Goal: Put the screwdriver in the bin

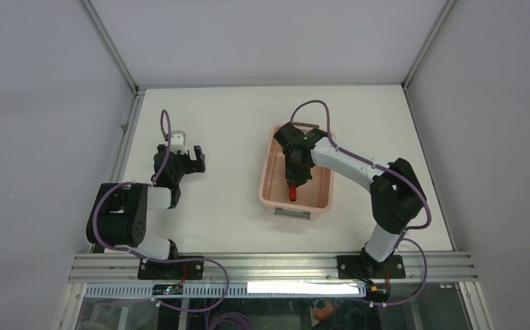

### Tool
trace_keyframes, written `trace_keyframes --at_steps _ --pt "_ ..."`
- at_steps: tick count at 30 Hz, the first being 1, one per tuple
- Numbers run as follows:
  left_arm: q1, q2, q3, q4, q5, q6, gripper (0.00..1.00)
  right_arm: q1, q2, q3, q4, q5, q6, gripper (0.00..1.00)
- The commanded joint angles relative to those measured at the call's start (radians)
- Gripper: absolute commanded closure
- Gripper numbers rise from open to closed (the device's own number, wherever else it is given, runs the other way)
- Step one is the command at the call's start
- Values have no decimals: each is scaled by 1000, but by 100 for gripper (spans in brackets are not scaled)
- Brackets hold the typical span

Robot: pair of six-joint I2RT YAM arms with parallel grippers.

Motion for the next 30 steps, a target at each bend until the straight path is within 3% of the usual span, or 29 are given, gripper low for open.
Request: trace_keyframes --at_steps 1,7,9,17,25,27,29,30 --pt "-3 -2 16 70 -4 -11 1 4 25 -82 133 51 61 100" --pt "-3 -2 16 68 -5 -11 1 4 101 -145 193 82 84 100" --pt "-2 -2 17 67 -4 -11 1 4 106 -159 204 87 92 95" --pt "-3 -3 16 67 -4 -11 1 4 23 -156 175 138 99 48" --pt "-3 -2 18 66 -5 -11 1 14 -200 -79 131 158 33 36" --pt "-3 -3 18 64 -4 -11 1 15 -265 -58 129 147 0 24" --pt "-3 -3 18 64 -5 -11 1 14 -329 -30 119 151 -33 3" --pt "-3 -4 18 64 -5 -11 1 13 -361 -20 119 157 -52 1"
